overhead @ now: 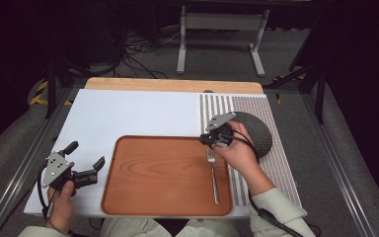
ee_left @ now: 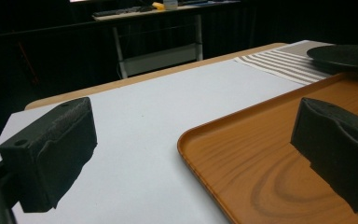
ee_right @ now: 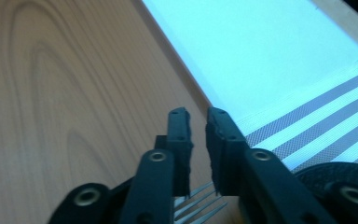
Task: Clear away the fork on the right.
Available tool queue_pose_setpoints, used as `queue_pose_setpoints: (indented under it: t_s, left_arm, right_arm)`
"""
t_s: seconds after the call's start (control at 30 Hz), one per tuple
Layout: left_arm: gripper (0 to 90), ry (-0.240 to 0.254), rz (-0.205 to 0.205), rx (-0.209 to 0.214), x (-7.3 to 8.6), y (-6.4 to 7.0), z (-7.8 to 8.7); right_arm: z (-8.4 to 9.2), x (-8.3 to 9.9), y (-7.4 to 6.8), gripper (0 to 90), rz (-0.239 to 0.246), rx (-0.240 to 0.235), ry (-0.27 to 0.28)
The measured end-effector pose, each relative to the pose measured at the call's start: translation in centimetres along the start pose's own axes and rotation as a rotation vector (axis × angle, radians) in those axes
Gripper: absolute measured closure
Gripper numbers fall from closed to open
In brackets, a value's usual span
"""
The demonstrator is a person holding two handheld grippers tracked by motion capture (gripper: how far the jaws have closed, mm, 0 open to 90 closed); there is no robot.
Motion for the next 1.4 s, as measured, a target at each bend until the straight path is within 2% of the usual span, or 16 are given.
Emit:
queue_pose_setpoints:
  t_s: [0.17, 0.27, 0.33, 0.47, 0.63, 0.87, 1.17, 1.4]
  left_arm:
    - [0.7, 0.004, 0.005, 0.000, 0.0, 0.1, -0.1]
    - [0.7, 0.002, 0.001, -0.001, -0.1, 0.0, -0.1]
    - [0.7, 0.001, 0.004, 0.002, 0.0, 0.1, -0.2]
    - [0.8, 0.001, 0.001, 0.004, -0.1, 0.2, -0.2]
    - [0.7, 0.001, 0.001, 0.001, -0.1, 0.0, -0.1]
    - [0.7, 0.004, 0.001, 0.001, -0.1, 0.1, -0.1]
    - [0.8, 0.007, 0.003, -0.002, -0.1, 0.1, -0.1]
    - [0.7, 0.007, 0.003, -0.003, -0.1, 0.1, -0.1]
  right_arm:
    - [0.7, -0.9, 0.0, 46.6, -0.037, -0.004, 0.058]
    - [1.0, -1.0, -0.2, 35.2, -0.039, -0.005, 0.066]
    - [1.3, -1.3, -0.3, 29.0, -0.065, -0.008, 0.096]
    - [2.0, -1.6, -0.1, 17.6, -0.082, 0.001, 0.153]
    - [3.0, -1.6, 0.4, 13.8, -0.056, 0.005, 0.211]
    - [4.7, -1.2, 1.0, 13.1, -0.069, 0.006, 0.276]
    - [7.2, 0.5, 2.1, 13.0, -0.113, 0.031, 0.357]
    - [8.6, 2.4, 3.0, 12.2, -0.147, 0.052, 0.394]
Point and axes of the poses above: each handheld gripper's, and its own axes: z roughly backward along the jaws, x roughly out of its underside, y roughly to its right, the point moved 8 cm from there along -z, roughly forward along the jaws, and after that the axes turned 13 degrees about x, right-handed, at the moved point
